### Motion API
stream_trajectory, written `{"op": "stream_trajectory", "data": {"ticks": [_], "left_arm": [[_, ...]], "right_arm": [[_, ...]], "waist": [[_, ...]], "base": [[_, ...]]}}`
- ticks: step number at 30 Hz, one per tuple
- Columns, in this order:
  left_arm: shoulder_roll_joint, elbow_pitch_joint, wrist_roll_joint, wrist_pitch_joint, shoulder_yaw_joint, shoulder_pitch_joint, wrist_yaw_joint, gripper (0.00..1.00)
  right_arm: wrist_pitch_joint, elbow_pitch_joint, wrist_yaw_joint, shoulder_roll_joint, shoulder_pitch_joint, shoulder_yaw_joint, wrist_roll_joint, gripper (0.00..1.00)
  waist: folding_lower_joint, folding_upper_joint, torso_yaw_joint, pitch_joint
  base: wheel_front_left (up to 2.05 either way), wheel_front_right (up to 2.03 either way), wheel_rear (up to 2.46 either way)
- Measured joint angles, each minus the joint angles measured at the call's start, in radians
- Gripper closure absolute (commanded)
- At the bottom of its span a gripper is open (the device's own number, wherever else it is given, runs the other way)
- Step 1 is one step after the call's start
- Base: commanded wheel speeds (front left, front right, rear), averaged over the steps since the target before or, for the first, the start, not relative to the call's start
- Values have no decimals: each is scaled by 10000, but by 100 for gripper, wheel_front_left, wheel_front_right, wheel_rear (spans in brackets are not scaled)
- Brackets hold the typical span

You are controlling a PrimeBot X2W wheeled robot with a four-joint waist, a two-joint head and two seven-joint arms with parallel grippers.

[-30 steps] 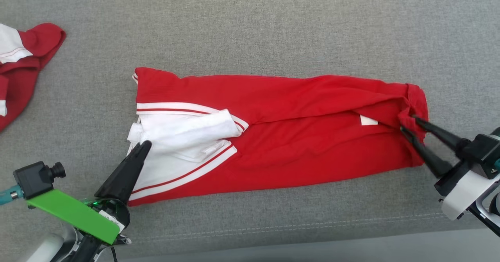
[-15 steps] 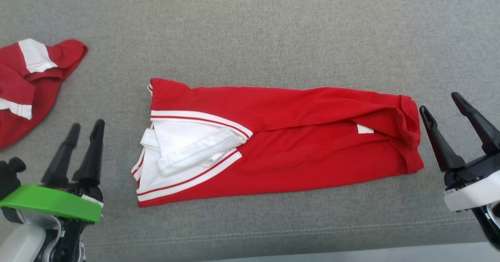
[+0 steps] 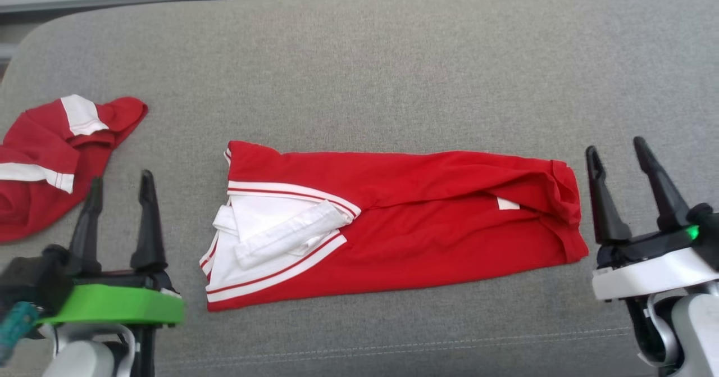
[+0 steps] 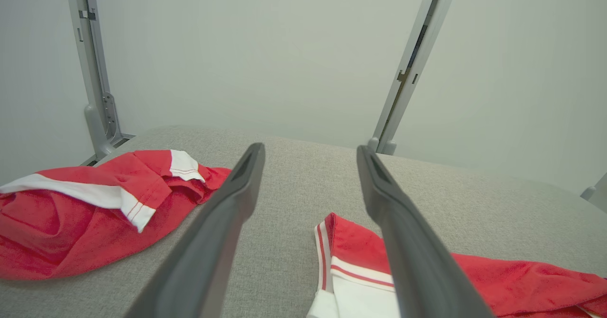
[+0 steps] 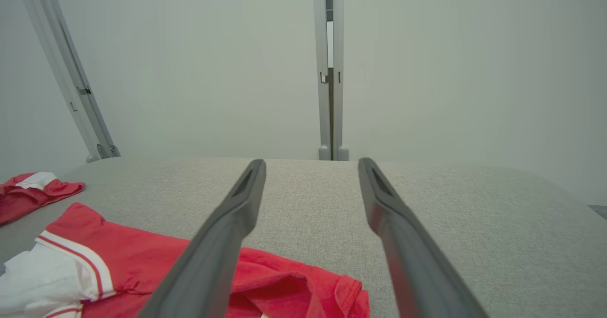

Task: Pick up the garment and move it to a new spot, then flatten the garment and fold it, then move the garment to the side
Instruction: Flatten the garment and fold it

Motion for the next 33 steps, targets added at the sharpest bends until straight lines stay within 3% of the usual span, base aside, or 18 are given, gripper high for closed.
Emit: {"op": "stream_trajectory", "data": {"ticks": [5, 11, 20, 33], "left_arm": [[-184, 102, 888, 0, -326, 193, 355, 0], [-690, 583, 1547, 0, -443, 460, 382, 0], [-1319, 1335, 2265, 0, -514, 1007, 27, 0], [-1592, 1611, 2738, 0, -192, 1109, -314, 0]], "right_arm": [[-2, 412, 0, 458, 44, 153, -376, 0], [0, 953, 0, 905, 330, 290, -568, 0], [0, 1404, -2, 1356, 1236, 345, -807, 0], [0, 1436, 0, 1427, 1367, 270, -853, 0]], "waist": [[0, 0, -18, -437], [0, 0, -25, -895], [0, 0, 17, -1653], [0, 0, 19, -1710]], "base": [[0, 0, 0], [0, 0, 0], [0, 0, 0], [0, 0, 0]]}}
